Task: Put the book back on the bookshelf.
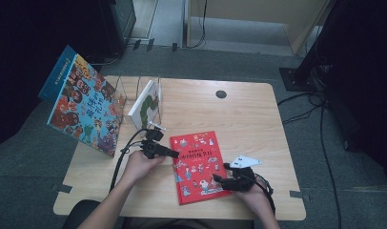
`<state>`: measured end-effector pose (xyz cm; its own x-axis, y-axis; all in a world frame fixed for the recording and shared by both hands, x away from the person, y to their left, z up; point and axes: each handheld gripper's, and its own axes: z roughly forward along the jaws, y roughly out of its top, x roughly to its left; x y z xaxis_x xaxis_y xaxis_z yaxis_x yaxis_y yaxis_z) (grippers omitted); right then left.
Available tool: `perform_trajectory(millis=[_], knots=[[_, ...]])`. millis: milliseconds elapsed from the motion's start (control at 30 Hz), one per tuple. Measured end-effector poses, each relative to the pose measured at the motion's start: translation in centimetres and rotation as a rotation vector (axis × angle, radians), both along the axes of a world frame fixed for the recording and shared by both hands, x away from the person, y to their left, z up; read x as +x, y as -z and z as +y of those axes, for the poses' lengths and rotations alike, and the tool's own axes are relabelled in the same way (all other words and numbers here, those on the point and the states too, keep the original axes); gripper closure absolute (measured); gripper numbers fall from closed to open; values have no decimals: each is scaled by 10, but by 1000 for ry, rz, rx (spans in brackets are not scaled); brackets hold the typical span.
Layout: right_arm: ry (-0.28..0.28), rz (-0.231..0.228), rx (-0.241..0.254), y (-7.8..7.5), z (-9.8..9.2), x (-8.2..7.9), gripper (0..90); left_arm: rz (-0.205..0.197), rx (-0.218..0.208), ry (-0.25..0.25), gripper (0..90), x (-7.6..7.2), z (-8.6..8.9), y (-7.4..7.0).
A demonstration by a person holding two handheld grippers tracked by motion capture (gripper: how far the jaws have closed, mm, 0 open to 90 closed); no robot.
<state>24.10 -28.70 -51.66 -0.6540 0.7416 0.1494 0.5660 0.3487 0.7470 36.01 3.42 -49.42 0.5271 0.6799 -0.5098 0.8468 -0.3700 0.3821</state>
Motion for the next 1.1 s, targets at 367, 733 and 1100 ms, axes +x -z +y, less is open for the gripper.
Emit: perform_trajectory(millis=[367, 733, 1100], knots=[[78, -40, -32, -5, -9, 9, 653, -40, 13, -15, 677, -12, 8, -1], [119, -1, -96, -2, -17, 14, 900, -20, 30, -12, 877, -18, 13, 6], [132, -28, -127, -3, -2, 19, 900, -44, 31, -43, 900, -24, 7, 7]])
